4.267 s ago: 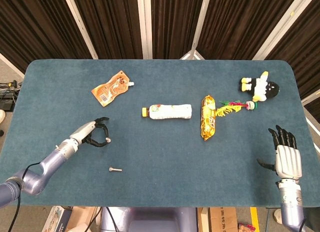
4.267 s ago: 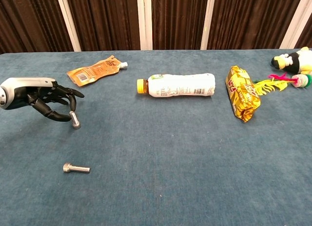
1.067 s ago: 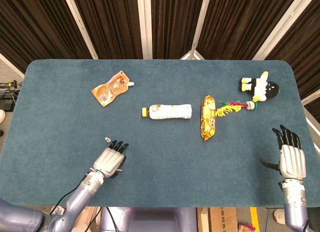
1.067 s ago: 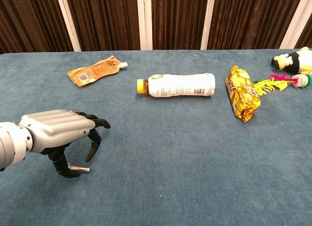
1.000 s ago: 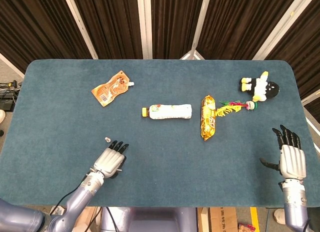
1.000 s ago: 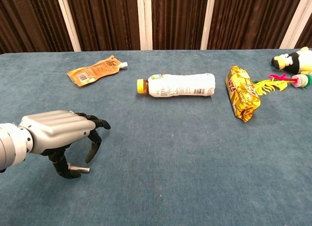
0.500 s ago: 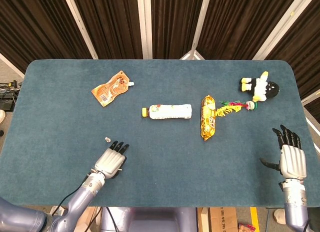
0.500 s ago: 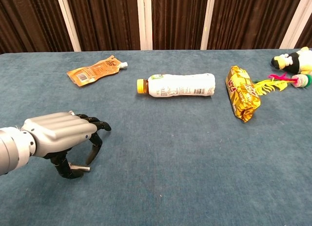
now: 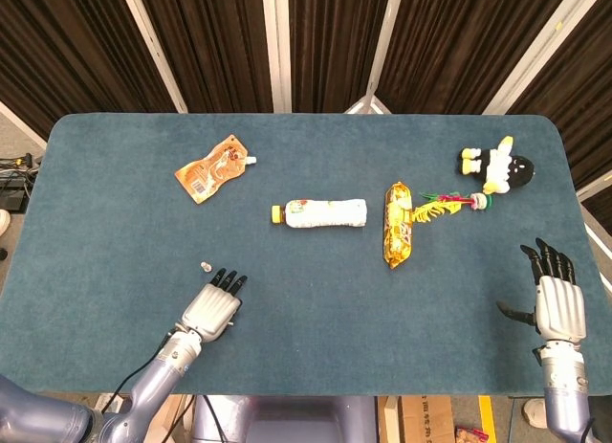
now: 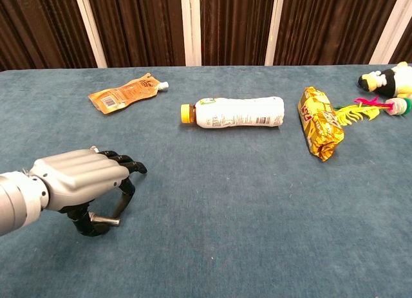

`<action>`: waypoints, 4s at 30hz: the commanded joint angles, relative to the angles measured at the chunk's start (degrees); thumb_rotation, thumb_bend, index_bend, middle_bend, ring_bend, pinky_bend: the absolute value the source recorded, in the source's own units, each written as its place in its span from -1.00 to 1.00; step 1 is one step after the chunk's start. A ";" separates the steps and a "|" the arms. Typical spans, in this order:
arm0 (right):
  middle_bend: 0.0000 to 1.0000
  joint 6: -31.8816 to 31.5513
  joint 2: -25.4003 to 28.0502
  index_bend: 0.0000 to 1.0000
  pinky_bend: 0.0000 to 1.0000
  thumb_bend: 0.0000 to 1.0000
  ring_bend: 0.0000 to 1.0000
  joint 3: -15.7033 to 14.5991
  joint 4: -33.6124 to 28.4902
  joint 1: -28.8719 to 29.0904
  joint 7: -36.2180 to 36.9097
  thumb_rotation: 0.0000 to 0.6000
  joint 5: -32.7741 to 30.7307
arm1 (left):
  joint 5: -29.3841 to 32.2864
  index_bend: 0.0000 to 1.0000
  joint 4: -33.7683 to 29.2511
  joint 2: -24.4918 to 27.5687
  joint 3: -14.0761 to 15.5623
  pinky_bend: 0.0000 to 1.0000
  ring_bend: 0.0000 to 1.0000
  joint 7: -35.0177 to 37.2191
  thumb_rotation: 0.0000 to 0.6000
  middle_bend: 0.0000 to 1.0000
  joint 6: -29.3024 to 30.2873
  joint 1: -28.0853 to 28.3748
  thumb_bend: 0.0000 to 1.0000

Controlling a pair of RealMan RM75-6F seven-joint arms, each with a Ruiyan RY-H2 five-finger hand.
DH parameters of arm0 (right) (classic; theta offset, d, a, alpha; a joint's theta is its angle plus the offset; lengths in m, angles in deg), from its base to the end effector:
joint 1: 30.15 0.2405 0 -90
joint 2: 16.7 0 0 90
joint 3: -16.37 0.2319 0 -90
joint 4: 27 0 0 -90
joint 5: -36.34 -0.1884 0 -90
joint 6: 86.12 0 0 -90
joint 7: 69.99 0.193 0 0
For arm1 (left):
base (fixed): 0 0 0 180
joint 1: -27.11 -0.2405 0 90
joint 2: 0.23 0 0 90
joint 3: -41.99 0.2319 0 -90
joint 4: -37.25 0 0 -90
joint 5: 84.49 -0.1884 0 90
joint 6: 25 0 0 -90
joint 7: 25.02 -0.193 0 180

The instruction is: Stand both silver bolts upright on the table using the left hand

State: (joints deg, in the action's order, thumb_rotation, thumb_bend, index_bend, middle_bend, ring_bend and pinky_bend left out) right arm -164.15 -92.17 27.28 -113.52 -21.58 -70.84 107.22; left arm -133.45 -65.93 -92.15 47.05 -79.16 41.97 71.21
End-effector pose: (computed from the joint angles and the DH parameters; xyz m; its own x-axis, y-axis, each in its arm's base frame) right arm -0.3082 -0.2665 0.1372 0.2551 0.0266 0.9665 -0.9500 0.1929 0.2455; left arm -0.1222 0.2694 -0.0631 0.7476 0.3308 0.5759 0.6558 -0.5047 -0.5613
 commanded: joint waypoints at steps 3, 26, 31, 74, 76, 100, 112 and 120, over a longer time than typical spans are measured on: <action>-0.86 0.00 0.06 -0.65 -1.00 -0.85 -0.96 0.02 -0.01 -0.02 0.12 1.00 -0.03 | -0.16 0.12 0.29 -0.25 -0.10 -1.00 -1.00 -0.27 1.00 -0.92 -0.04 -0.12 -0.14; -0.86 0.11 0.17 -0.64 -1.00 -0.85 -0.96 -0.17 -0.16 0.00 0.51 1.00 0.26 | -2.22 0.17 0.95 1.31 -2.59 -1.00 -1.00 9.23 1.00 -0.90 -4.22 -1.75 0.08; -0.86 0.18 0.10 -0.64 -1.00 -0.85 -0.96 -0.23 -0.16 0.06 0.42 1.00 0.33 | -3.76 0.17 1.29 2.92 -4.61 -1.00 -1.00 17.52 1.00 -0.89 -7.50 -2.38 0.09; -0.86 0.69 -0.65 -0.64 -1.00 -0.85 -0.96 -0.60 0.53 0.39 0.44 1.00 0.64 | -30.51 0.26 20.55 0.83 -9.55 -1.00 -1.00 80.99 1.00 -0.91 -23.44 -3.40 0.08; -0.86 0.71 -0.65 -0.64 -1.00 -0.85 -0.96 -0.57 0.51 0.40 0.51 1.00 0.62 | -30.87 0.27 20.82 0.98 -9.29 -1.00 -1.00 81.69 1.00 -0.91 -23.47 -3.43 0.08; -0.86 0.62 -0.76 -0.64 -1.00 -0.85 -0.96 -0.70 0.55 0.36 0.67 1.00 0.88 | -35.10 0.10 22.92 3.73 -6.16 -1.00 -1.00 85.60 1.00 -0.96 -24.56 -2.31 -0.41; -0.86 0.11 -0.85 -0.64 -1.00 -0.86 -0.96 -0.72 0.28 0.29 -0.01 1.00 1.04 | -37.80 -0.04 18.47 5.76 -8.27 -1.00 -1.00 80.94 1.00 -0.98 -17.42 -2.40 -0.41; -0.86 -1.23 -0.57 -0.64 -1.00 -0.85 -0.96 -0.82 -0.59 -0.14 -0.78 1.00 1.71 | -40.46 -0.05 3.67 12.56 -13.66 -1.00 -1.00 78.08 1.00 -0.97 -10.02 -1.72 -0.41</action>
State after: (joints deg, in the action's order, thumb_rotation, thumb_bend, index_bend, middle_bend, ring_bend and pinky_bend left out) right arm -165.34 -92.79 26.46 -114.05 -21.69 -71.63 108.89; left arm -172.41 -56.91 -82.97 35.83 0.05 28.71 69.22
